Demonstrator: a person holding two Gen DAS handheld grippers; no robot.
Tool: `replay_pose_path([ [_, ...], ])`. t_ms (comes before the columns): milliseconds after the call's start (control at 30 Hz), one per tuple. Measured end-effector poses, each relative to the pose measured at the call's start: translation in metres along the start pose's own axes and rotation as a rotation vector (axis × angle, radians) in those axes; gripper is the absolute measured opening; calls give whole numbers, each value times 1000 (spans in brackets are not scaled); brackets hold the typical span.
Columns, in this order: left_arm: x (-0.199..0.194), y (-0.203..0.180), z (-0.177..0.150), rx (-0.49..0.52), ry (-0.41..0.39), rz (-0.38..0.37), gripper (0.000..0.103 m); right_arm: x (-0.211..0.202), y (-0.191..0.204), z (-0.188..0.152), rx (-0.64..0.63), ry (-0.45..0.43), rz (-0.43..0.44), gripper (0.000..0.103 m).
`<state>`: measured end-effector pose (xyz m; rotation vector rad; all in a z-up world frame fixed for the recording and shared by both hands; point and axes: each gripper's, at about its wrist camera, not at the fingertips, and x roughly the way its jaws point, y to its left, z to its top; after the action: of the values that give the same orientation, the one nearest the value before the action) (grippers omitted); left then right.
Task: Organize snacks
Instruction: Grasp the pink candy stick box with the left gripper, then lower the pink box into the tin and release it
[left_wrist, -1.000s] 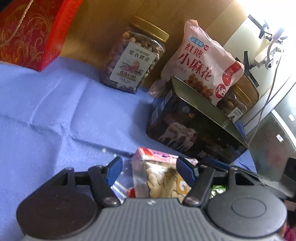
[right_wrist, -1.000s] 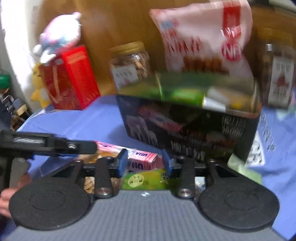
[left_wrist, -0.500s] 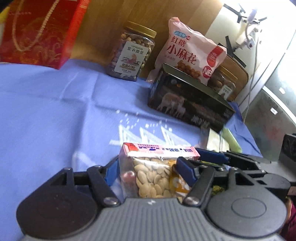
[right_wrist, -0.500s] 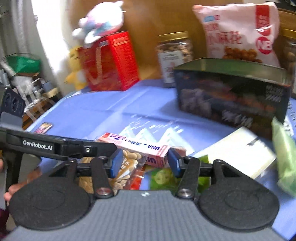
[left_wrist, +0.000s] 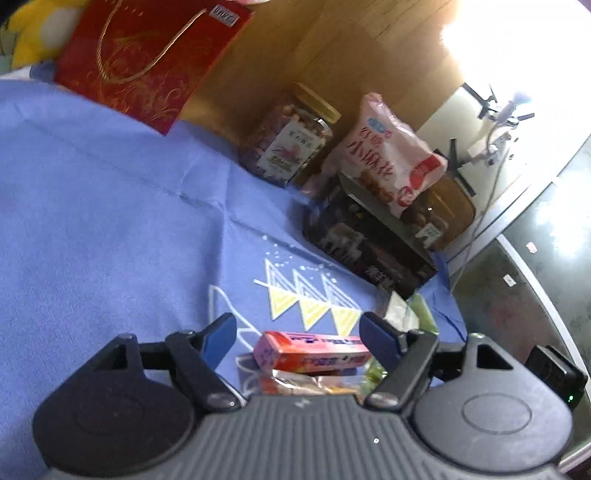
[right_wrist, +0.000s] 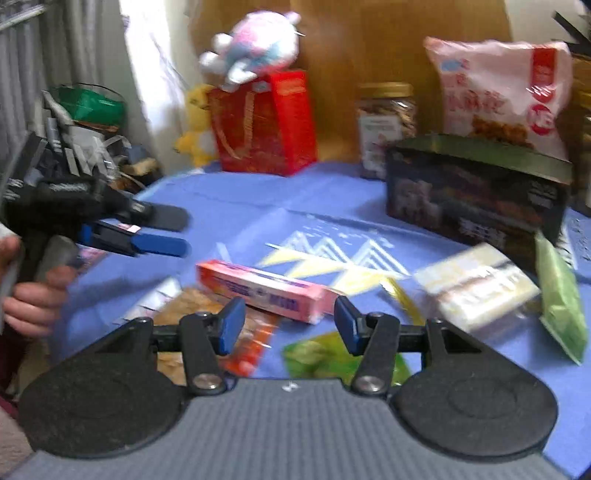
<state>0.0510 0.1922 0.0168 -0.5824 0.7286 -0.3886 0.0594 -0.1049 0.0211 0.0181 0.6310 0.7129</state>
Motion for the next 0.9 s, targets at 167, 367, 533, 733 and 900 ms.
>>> replay_pose_path([
  [167, 19, -4, -6, 16, 57, -19, 75, 17, -8, 0, 32, 28, -49, 56],
  [367, 34, -9, -11, 45, 91, 19, 60, 34, -7, 7, 29, 76, -6, 37],
  [533, 34, -17, -5, 70, 79, 59, 56, 29, 6, 7, -35, 35, -52, 36],
  [733, 49, -53, 24, 187, 37, 55, 57, 8, -3, 29, -38, -111, -131, 36],
  [900, 104, -86, 65, 235, 78, 20, 57, 2, -42, 51, -11, -155, -226, 36],
])
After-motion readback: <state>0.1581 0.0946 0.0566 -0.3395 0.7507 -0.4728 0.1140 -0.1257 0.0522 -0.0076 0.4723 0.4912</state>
